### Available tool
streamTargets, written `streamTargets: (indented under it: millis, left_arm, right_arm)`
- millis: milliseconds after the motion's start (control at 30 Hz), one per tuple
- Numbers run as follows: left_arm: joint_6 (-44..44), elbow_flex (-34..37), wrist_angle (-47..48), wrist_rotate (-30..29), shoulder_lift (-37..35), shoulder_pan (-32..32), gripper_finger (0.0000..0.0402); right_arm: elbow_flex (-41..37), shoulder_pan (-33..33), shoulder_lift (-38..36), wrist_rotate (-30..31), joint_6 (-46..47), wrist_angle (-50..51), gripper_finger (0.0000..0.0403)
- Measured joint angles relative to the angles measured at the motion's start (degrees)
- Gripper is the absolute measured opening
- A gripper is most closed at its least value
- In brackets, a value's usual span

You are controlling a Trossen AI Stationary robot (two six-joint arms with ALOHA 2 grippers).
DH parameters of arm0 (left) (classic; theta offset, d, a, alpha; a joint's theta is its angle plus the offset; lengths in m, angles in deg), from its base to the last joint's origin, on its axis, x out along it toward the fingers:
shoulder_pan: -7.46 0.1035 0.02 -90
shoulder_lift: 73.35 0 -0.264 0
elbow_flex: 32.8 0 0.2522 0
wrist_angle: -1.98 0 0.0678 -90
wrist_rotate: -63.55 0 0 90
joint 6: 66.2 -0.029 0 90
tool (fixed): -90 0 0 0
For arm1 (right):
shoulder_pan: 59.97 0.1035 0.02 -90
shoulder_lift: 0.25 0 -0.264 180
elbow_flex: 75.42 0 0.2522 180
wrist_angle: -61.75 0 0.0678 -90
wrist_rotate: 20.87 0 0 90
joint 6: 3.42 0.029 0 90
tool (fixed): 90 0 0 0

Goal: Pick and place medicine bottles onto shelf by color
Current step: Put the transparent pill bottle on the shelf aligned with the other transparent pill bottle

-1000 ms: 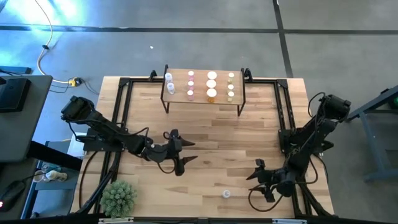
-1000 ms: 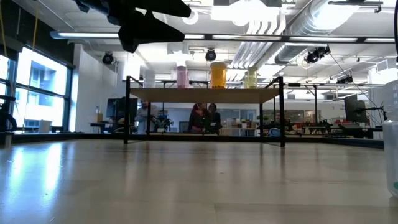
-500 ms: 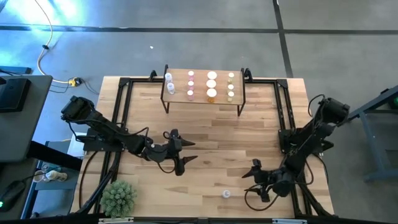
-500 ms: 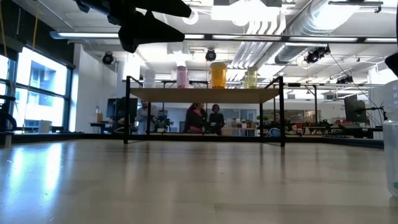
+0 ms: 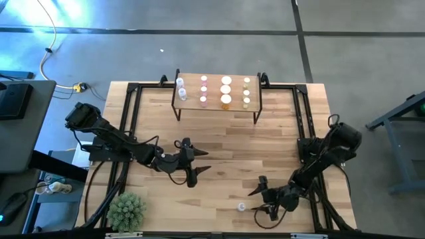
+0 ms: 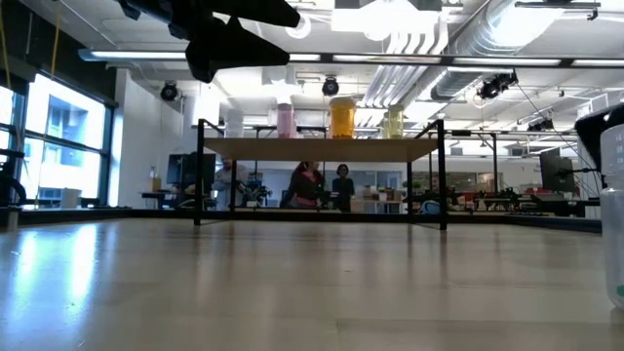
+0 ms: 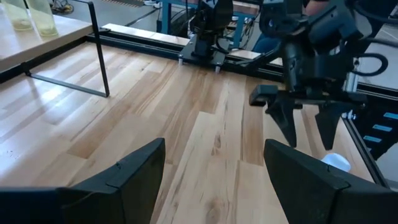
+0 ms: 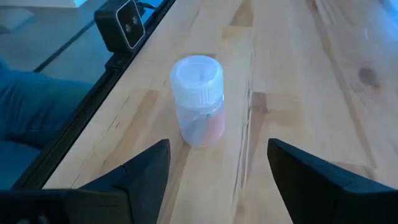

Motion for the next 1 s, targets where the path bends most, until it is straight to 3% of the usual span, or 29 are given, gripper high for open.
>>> streamTargets:
  millis: [500,1000]
  left_arm:
    - [0.0,0.0,0.0,0.1,0.0,0.0,0.0262]
    - [0.0,0.0,0.0,0.0,0.0,0.0,0.0262]
  right_arm:
    - [2.0,-4.6,12.2,-9.3,-3.2,-14.9,0.0261]
    - [2.2,-8.8,16.6,-18.5,-4.4,-24.0,0.0261]
